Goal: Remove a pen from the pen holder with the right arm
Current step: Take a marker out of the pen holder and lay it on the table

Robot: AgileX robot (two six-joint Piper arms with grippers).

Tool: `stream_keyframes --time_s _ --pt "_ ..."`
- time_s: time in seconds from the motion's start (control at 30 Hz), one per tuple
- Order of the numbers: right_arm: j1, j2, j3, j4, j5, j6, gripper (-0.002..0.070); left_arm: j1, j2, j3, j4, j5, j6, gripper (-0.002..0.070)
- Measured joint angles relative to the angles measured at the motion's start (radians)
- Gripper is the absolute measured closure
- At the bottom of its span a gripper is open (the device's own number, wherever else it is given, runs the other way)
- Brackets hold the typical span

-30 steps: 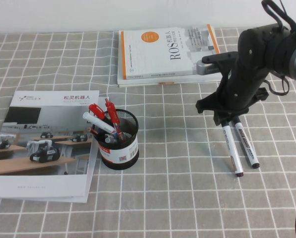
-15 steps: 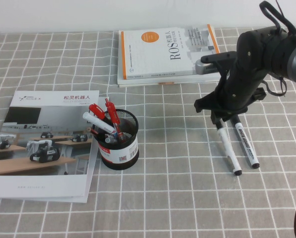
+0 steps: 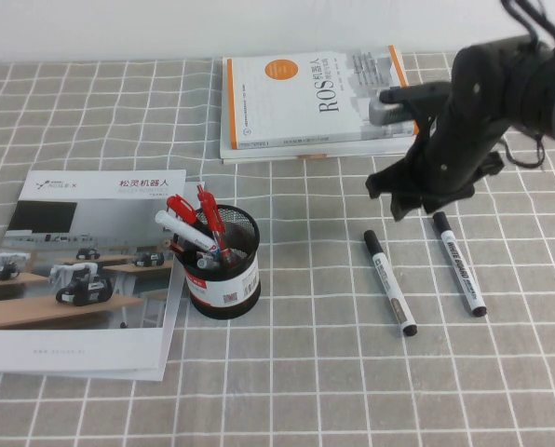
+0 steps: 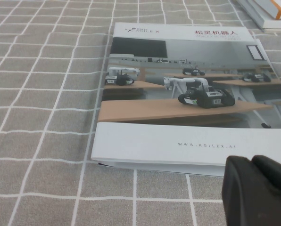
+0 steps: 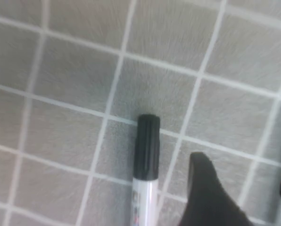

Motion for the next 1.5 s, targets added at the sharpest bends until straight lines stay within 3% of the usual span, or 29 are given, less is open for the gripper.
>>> stream_keyframes --time_s 0.2,0.4,0.5,1.1,1.27,1.4,1.5 --pt "0.014 -0.147 0.003 -0.061 0.028 0.000 0.0430 0.000 0.000 0.000 0.000 0.000 0.000 0.0678" --pt "0.044 -0.386 0.168 -0.092 -0.020 0.000 0.0638 0.000 0.000 0.000 0.000 0.000 0.000 0.0678" --pt "0.044 -0.524 0.284 -0.099 -0.073 0.002 0.0673 0.000 0.000 0.000 0.000 0.000 0.000 0.0678" --pt "0.044 -1.221 0.776 -0.033 -0.075 0.002 0.0688 0.000 0.000 0.000 0.000 0.000 0.000 0.0678" --pt "0.044 -1.394 0.909 0.032 0.010 0.002 0.0688 0.000 0.000 0.000 0.000 0.000 0.000 0.0678" --pt "0.044 -1.470 0.986 0.040 0.024 -0.010 0.0688 0.000 0.000 0.000 0.000 0.000 0.000 0.0678" --pt "0.044 -1.496 1.060 0.040 -0.069 -0.035 0.0688 0.000 0.000 0.000 0.000 0.000 0.000 0.0678"
